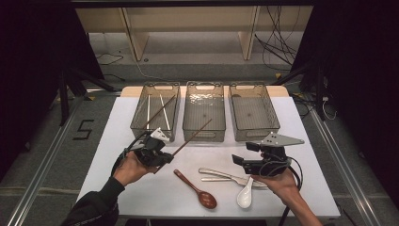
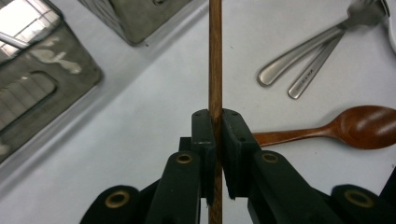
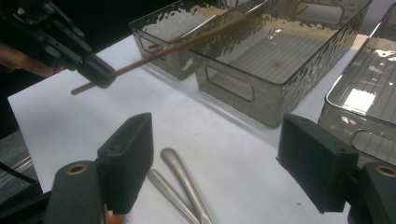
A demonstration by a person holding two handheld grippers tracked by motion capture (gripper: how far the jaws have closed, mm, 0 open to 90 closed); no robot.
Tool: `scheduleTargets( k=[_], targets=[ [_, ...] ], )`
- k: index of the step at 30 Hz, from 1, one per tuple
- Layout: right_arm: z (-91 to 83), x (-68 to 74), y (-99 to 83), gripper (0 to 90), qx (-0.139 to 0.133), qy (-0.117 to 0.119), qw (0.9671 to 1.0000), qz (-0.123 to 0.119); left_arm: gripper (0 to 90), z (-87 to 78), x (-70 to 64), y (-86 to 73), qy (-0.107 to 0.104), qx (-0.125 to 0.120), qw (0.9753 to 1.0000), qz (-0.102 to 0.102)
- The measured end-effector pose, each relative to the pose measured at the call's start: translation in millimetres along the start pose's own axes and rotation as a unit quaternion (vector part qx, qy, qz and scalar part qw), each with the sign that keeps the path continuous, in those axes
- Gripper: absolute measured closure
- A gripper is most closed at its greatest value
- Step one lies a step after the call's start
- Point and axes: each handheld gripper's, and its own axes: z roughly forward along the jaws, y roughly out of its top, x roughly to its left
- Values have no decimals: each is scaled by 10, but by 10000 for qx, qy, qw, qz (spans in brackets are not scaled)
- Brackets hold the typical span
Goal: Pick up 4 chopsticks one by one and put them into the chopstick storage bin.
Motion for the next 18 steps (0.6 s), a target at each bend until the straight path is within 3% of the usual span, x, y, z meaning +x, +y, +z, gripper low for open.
scheduleTargets(
  k=[18],
  targets=[
    [7,-9,-5,276,-3,-24,10000,21,840,-158,259,58,199,-393,9985,-324]
  ],
)
